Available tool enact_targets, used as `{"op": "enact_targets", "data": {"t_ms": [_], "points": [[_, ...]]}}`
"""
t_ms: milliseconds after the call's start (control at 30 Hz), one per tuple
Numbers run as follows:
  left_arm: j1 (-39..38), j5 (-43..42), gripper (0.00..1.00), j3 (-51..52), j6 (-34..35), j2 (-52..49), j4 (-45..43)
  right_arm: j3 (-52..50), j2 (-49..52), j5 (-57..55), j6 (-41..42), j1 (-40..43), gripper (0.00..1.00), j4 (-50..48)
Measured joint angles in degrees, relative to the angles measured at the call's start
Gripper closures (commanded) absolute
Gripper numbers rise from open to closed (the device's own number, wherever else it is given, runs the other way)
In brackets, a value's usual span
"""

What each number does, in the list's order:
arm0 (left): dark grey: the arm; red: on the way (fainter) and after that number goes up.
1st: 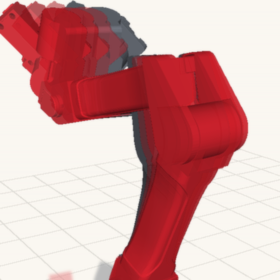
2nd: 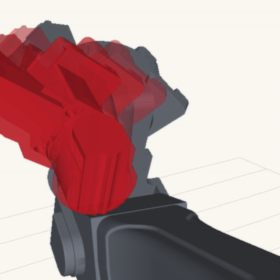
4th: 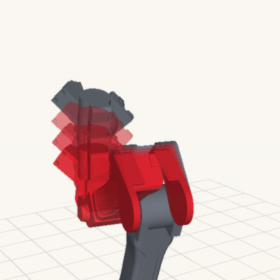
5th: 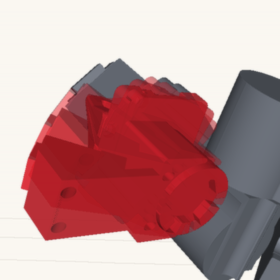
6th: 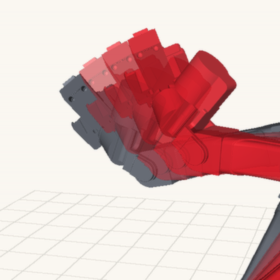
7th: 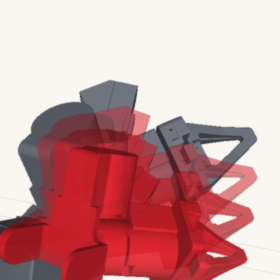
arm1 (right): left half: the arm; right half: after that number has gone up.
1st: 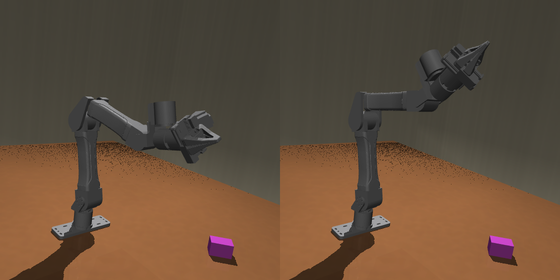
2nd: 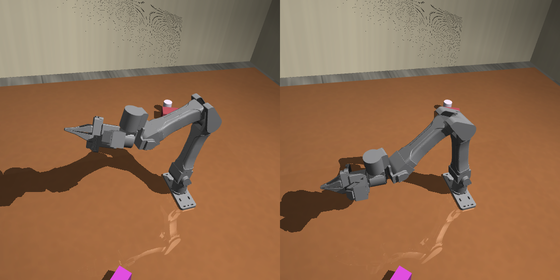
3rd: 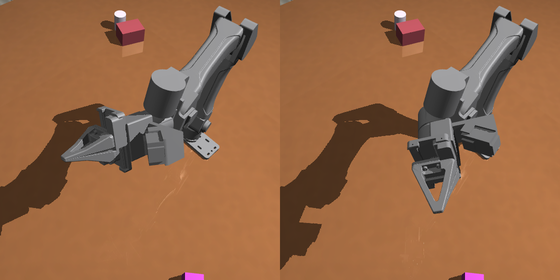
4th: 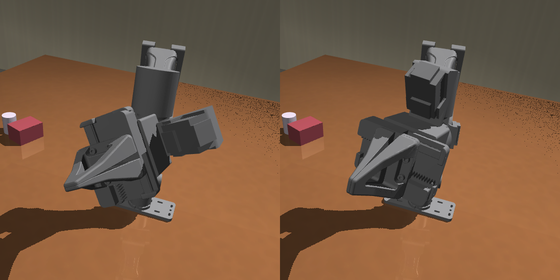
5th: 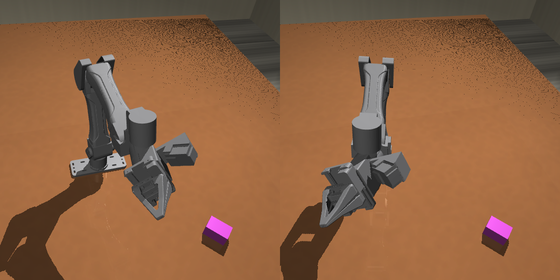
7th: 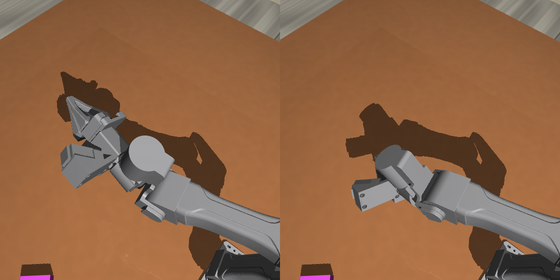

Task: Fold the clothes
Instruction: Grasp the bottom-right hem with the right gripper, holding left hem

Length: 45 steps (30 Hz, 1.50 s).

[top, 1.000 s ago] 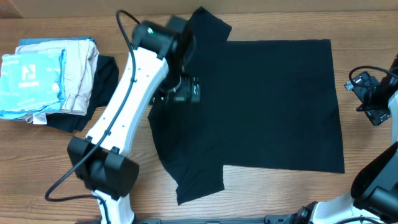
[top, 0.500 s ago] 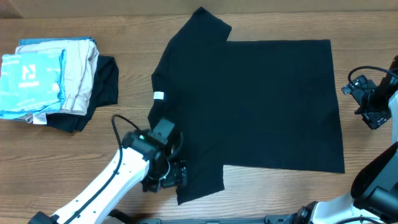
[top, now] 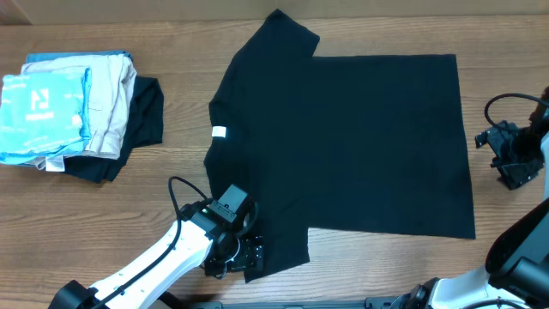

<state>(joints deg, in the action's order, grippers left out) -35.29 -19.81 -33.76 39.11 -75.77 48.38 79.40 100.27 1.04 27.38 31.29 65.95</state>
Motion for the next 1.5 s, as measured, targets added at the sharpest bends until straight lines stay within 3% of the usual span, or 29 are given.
{"op": "enact_targets", "data": {"t_ms": [500,867,1000,1033,1100,1267,1500], "points": [[0.0,-0.07,0.15,0.04,-0.11,0.0,-2.38,-22.51,-0.02,-4.66,7.89,6.82,0.12,-9.6],[0.0,-0.17,0.14,0.04,-0.28,0.0,-2.58,-26.84,-2.67,-3.13,8.63,6.88,0.12,-12.57],[0.0,-0.17,0.13,0.04,-0.28,0.0,-2.58,-28.28,-4.7,-1.9,8.41,7.17,0.08,-10.32],[0.0,-0.15,0.13,0.04,-0.31,0.0,-2.58,-28.79,-6.73,-1.9,8.37,7.37,0.02,-9.01],[0.0,-0.17,0.13,0.04,-0.31,0.0,-2.6,-28.94,-13.4,-1.9,8.5,7.69,0.0,-7.34],[0.0,-0.17,0.12,0.04,-0.33,0.0,-2.84,-29.31,-19.67,-1.88,8.48,7.72,0.05,-5.99],[0.0,-0.17,0.12,0.04,-0.7,0.0,-3.08,-39.54,-19.52,-0.87,9.88,10.62,0.26,-20.09]]}}
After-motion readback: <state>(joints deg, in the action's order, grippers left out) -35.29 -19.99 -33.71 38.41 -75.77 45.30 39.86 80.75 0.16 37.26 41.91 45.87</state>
